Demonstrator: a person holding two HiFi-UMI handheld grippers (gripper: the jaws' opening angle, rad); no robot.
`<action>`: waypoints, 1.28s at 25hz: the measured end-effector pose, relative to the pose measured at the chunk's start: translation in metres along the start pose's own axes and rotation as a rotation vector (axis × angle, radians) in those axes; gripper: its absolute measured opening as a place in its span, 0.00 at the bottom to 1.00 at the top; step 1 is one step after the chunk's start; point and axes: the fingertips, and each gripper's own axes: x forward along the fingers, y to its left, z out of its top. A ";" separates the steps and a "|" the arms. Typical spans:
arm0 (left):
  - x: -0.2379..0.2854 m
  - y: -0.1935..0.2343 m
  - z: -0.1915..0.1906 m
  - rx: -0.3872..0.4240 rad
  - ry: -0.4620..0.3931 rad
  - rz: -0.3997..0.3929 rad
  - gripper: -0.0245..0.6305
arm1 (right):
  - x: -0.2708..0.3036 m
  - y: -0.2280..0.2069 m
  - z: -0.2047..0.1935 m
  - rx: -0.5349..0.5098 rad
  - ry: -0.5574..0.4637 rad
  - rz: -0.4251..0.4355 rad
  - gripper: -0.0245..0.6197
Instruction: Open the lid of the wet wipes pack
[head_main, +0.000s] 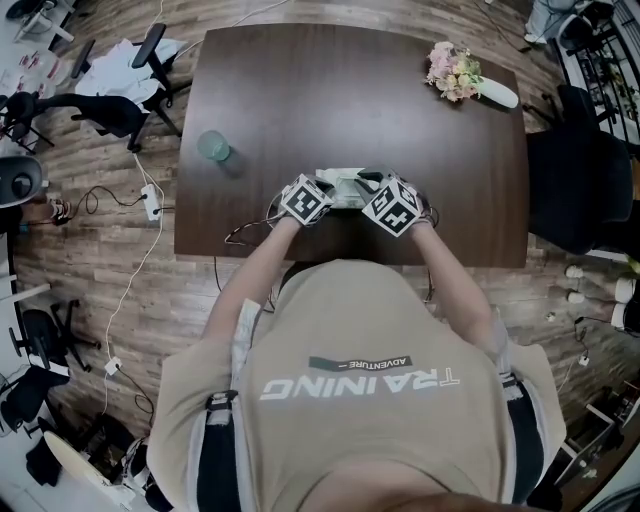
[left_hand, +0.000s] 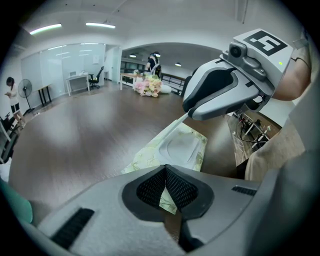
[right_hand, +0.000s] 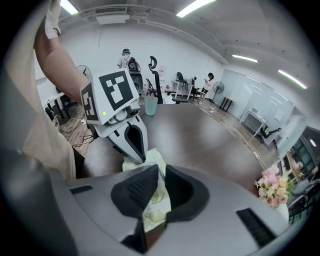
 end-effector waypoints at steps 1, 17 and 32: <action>-0.001 0.000 0.001 0.002 0.002 0.002 0.05 | 0.000 -0.002 0.001 0.002 -0.002 -0.002 0.11; 0.000 -0.001 -0.003 -0.015 0.017 -0.015 0.05 | 0.012 -0.031 0.008 0.040 -0.023 0.021 0.11; 0.000 0.000 -0.003 0.000 0.029 -0.021 0.05 | 0.033 -0.053 0.006 0.146 -0.063 0.141 0.11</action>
